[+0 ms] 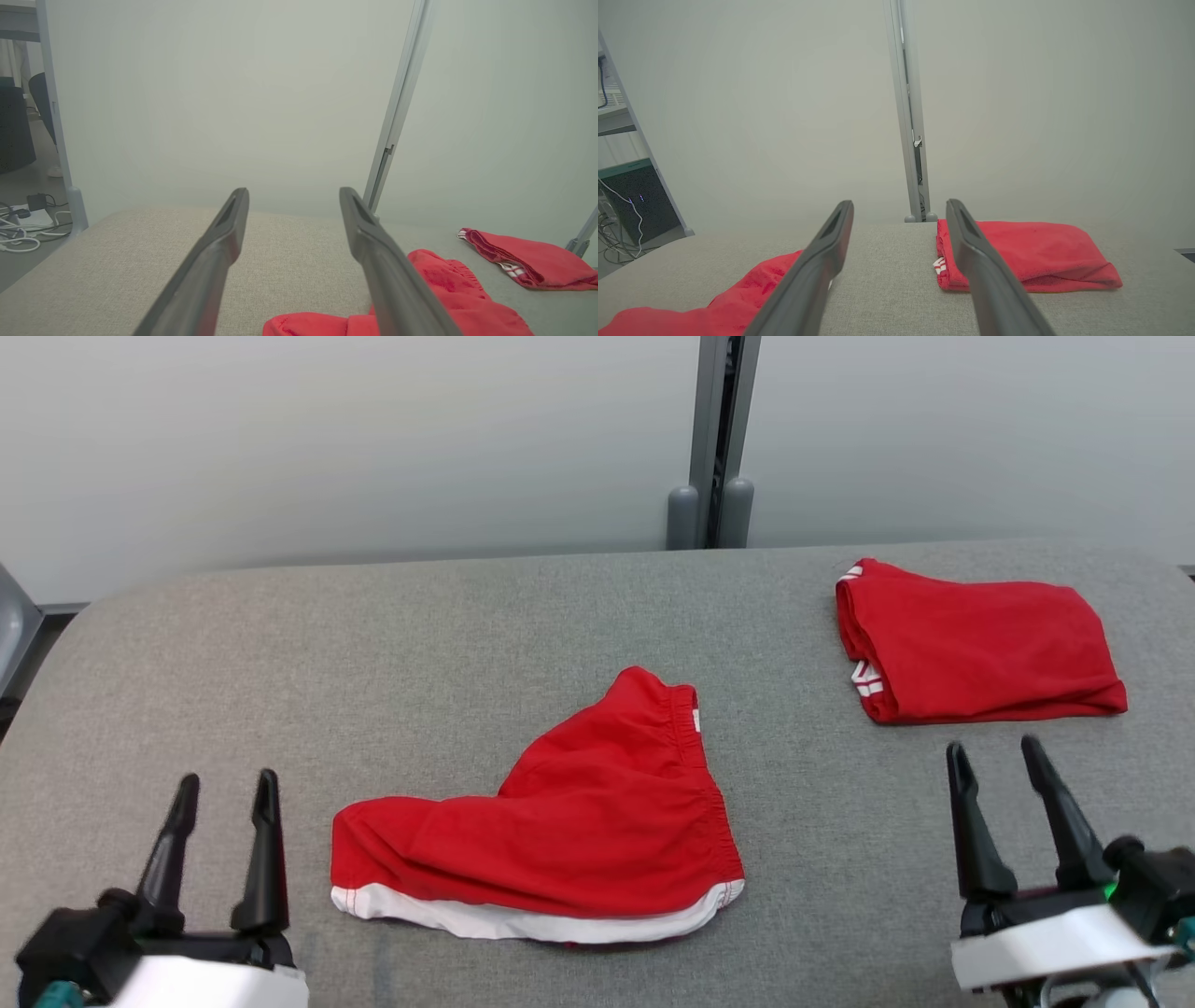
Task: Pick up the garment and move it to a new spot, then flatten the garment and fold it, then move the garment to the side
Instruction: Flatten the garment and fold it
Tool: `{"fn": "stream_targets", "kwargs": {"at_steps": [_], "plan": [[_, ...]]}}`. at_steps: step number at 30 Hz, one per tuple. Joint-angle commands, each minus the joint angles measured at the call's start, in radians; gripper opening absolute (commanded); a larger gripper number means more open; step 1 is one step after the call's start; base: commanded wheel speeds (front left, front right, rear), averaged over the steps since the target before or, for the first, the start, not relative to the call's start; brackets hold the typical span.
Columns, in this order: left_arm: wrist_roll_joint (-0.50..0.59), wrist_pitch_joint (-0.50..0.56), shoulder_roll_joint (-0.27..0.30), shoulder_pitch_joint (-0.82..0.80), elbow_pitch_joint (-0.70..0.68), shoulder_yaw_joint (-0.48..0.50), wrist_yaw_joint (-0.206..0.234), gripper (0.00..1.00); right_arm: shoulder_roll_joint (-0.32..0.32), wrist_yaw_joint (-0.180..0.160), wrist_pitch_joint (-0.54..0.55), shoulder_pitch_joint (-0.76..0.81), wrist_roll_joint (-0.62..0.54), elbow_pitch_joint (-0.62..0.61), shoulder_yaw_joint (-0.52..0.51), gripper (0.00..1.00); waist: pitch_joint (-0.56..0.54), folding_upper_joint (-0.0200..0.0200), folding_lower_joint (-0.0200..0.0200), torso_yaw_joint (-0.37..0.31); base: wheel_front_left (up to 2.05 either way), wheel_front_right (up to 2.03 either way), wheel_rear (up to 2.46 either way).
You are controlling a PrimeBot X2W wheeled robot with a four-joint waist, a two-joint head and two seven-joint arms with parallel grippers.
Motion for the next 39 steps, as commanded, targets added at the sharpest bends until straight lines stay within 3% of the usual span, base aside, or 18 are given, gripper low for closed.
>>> {"fn": "stream_targets", "kwargs": {"at_steps": [1, 16, 39], "plan": [[0.026, -0.004, -0.011, 0.017, 0.012, 0.009, -0.017, 1.00, -0.005, 0.001, -0.004, 0.028, -0.004, 0.011, -0.005, 1.00, -0.011, 0.0000, 0.0000, -0.001, 0.00, 0.00, 0.00], [0.171, -0.004, -0.114, 0.026, 0.074, 0.089, -0.112, 1.00, -0.011, 0.001, -0.005, 0.023, 0.011, 0.037, 0.010, 1.00, -0.016, 0.0000, 0.0000, -0.001, 0.00, 0.00, 0.00], [0.220, -0.004, -0.159, 0.009, 0.110, 0.131, -0.157, 1.00, -0.015, 0.001, -0.005, 0.014, 0.021, 0.054, 0.028, 1.00, -0.010, 0.0000, 0.0000, 0.001, 0.00, 0.00, 0.00]]}}
